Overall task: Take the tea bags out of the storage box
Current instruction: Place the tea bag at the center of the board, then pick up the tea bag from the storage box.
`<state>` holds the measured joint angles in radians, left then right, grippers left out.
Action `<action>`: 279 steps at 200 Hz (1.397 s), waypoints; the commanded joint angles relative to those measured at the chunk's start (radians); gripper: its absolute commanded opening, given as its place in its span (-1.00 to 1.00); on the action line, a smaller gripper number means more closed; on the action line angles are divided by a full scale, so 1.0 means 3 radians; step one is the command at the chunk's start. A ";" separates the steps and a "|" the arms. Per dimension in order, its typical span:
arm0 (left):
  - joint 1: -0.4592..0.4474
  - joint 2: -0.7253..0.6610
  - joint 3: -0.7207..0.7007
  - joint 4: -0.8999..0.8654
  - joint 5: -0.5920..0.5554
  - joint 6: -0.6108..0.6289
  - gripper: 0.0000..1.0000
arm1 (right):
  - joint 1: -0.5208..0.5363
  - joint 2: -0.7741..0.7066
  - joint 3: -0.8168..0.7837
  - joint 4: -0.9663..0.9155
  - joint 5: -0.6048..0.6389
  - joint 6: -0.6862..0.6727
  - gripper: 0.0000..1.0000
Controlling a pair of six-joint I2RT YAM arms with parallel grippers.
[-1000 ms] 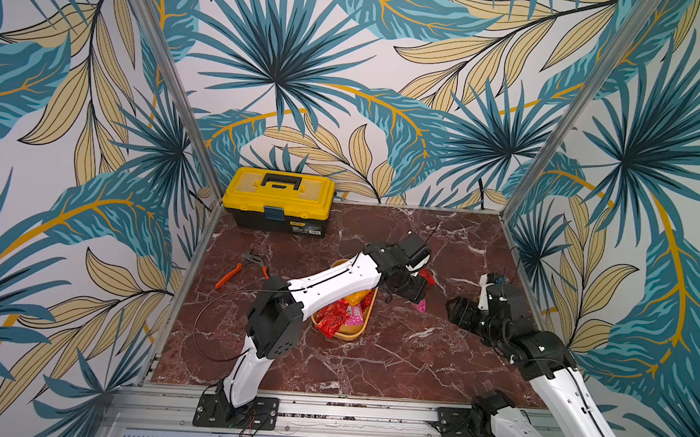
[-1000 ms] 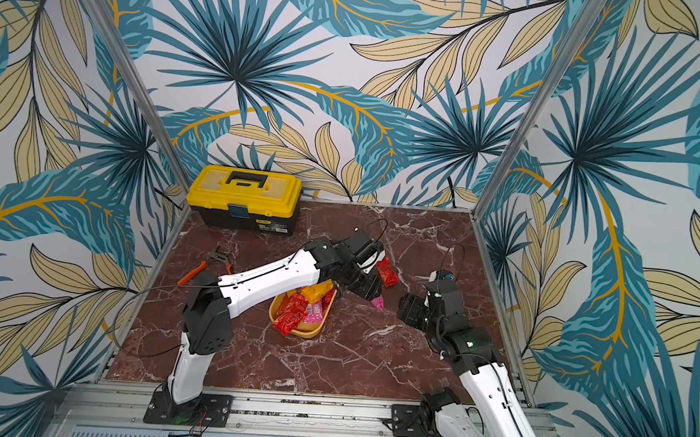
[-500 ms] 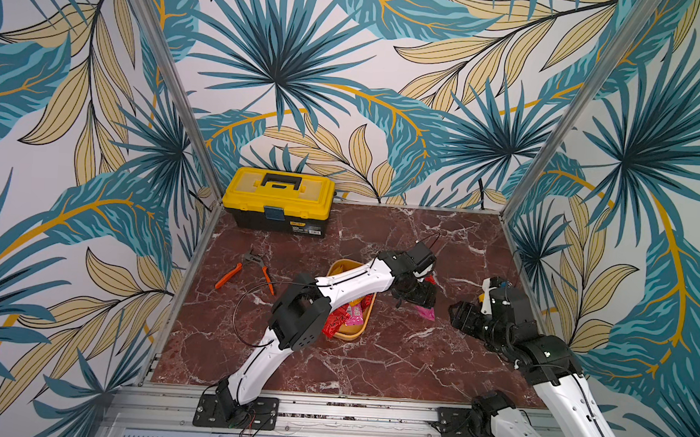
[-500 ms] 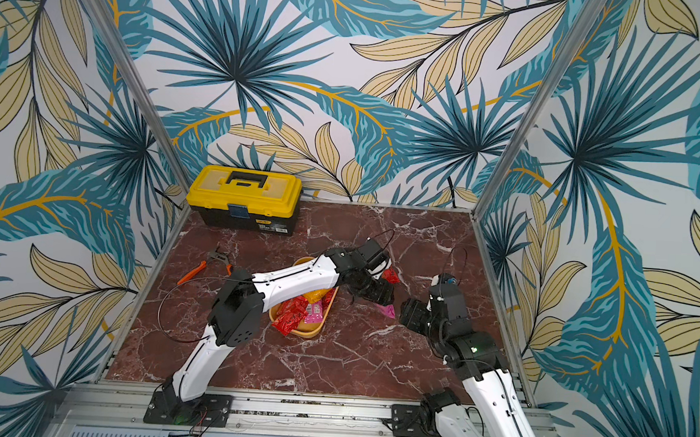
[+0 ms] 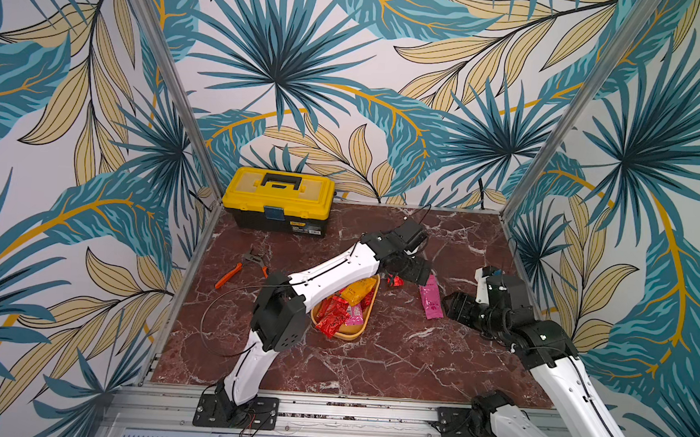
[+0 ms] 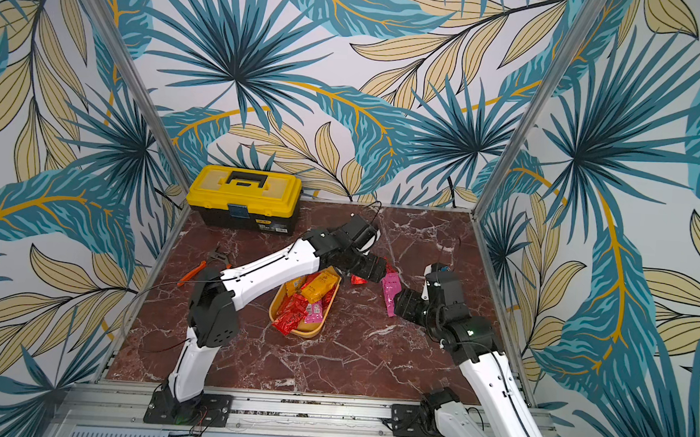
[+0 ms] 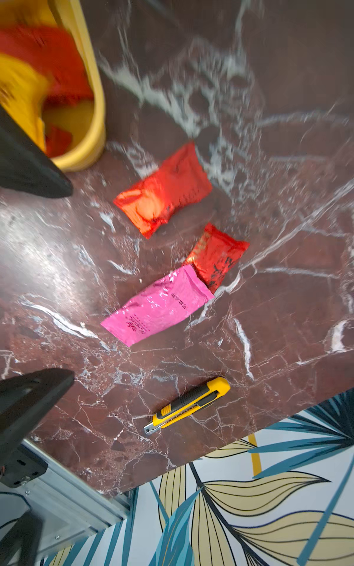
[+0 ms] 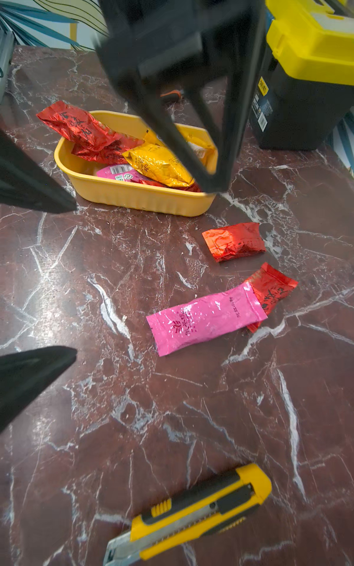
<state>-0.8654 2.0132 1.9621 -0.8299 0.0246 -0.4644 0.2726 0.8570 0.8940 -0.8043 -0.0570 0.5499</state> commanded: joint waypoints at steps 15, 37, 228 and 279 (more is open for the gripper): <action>0.0088 -0.0721 -0.0734 -0.0094 -0.0620 0.0328 0.91 | 0.0219 0.0238 0.0008 0.0385 -0.0197 0.0119 0.46; 0.0208 -0.0990 -0.1191 0.0046 -0.0574 0.0449 0.96 | 0.0465 0.0410 0.0072 0.0526 -0.0119 0.0161 0.46; 0.0642 -0.0371 -0.1450 -0.0051 0.0228 0.1032 0.77 | 0.0852 0.0786 -0.0050 0.0870 -0.0163 0.0312 0.48; 0.0654 -0.0287 -0.1473 -0.0040 0.0339 0.1052 0.64 | 0.0864 0.0858 -0.0051 0.0917 -0.0190 0.0315 0.48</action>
<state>-0.6739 1.9045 1.5444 -0.8387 0.0986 -0.1627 0.5255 1.1110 0.8925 -0.5484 -0.1055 0.6434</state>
